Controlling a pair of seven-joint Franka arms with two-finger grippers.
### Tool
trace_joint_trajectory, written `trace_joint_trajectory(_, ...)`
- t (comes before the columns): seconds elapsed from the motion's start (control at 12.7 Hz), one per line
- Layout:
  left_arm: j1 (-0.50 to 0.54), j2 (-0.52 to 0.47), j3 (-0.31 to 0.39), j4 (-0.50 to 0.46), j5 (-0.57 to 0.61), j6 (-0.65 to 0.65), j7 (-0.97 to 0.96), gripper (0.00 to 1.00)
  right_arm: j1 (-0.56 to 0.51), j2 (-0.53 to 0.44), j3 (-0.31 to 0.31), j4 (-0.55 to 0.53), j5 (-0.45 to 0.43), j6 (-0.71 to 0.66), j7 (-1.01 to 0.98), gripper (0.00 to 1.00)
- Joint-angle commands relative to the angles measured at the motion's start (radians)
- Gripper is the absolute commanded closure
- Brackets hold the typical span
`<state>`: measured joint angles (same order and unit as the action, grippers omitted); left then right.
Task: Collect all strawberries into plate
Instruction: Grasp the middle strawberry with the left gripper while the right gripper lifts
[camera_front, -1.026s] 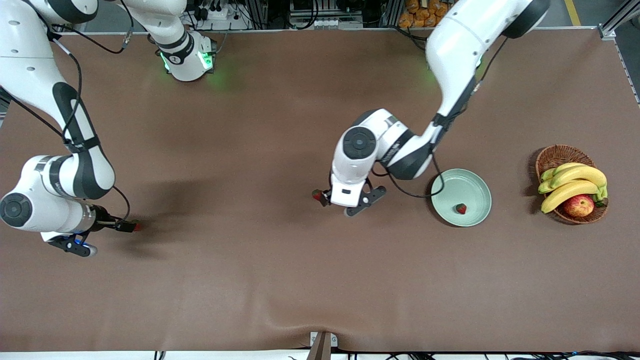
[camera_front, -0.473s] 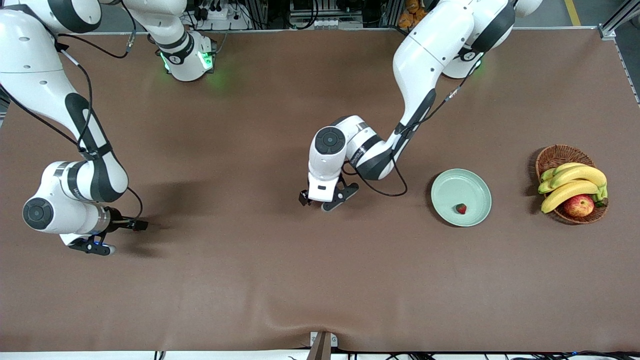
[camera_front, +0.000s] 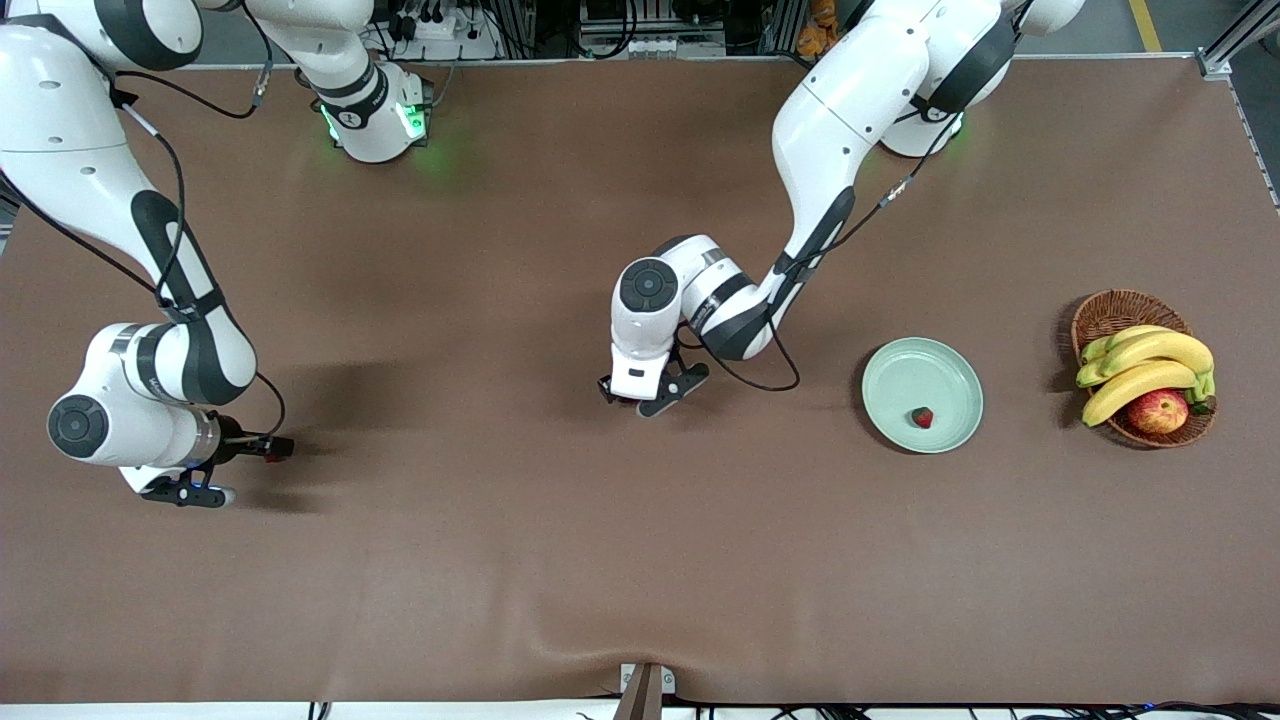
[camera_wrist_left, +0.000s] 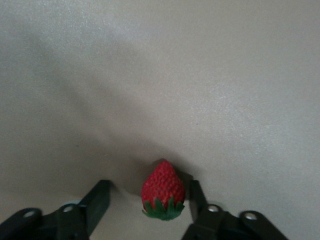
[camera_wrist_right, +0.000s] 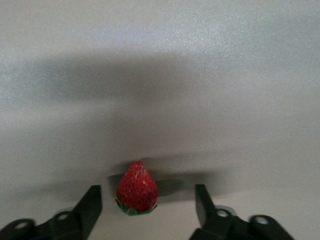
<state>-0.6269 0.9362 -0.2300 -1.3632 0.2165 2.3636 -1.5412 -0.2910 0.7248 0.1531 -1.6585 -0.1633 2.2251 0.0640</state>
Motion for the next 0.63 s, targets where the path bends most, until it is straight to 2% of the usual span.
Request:
trace_joint_trajectory(0.0, -0.005, 0.016, 0.009, 0.026, 0.030, 0.002, -0.016, 0.78, -0.010, -0.001, 0.005, -0.004, 0.011, 0.008, -0.016, 0.88)
trace_joint_trajectory(0.08, -0.004, 0.015, 0.011, 0.026, 0.040, 0.002, -0.011, 1.00, -0.010, -0.002, 0.005, -0.004, 0.011, 0.005, -0.013, 0.89)
trace_joint_trajectory(0.32, 0.010, -0.025, 0.014, 0.026, 0.055, -0.007, -0.013, 1.00, -0.005, -0.015, 0.006, 0.000, 0.011, -0.002, -0.018, 0.90)
trace_joint_trajectory(0.55, 0.085, -0.108, 0.014, 0.019, 0.066, -0.056, -0.004, 1.00, 0.035, -0.077, 0.022, 0.031, 0.010, -0.043, -0.023, 0.91)
